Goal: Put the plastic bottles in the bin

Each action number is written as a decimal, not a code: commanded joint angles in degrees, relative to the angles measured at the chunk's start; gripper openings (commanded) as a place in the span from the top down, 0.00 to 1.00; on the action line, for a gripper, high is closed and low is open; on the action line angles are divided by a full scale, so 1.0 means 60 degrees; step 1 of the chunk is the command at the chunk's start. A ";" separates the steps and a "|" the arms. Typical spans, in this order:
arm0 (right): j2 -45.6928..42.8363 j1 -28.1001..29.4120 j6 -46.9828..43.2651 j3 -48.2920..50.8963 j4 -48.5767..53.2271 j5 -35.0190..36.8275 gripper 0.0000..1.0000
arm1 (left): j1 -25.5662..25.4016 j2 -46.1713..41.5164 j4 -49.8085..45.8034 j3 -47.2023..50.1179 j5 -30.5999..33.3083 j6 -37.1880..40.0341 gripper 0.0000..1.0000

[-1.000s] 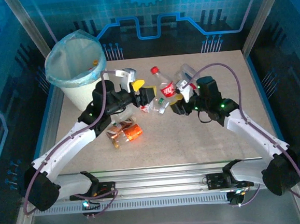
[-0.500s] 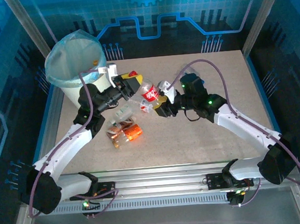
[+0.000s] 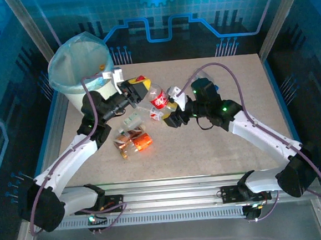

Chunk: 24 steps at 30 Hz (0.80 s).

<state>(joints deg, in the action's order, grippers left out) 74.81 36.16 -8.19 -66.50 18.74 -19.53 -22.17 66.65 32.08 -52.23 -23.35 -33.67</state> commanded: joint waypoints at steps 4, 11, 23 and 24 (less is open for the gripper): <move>-0.0211 0.0353 0.0014 -0.1076 0.0538 0.0985 0.00 | 0.0167 -0.0955 -0.1367 -0.0399 0.1973 0.1189 1.00; -0.0486 0.0406 0.0506 -0.1730 0.0624 0.1343 0.00 | 0.1302 -0.1058 -0.5493 -0.3231 0.4850 0.2199 1.00; -0.1289 0.0579 0.0072 -0.1206 0.0680 0.1404 0.00 | 0.3257 0.0130 -0.6337 -0.6657 0.5928 0.5162 1.00; -0.1380 0.0609 0.0053 -0.1097 0.0683 0.1471 0.00 | 0.3383 0.0298 -0.6366 -0.6850 0.6138 0.5303 1.00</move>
<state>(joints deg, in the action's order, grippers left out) 68.31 38.61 -6.92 -74.32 21.71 -11.73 -3.38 66.30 -4.21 -90.61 8.60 -9.63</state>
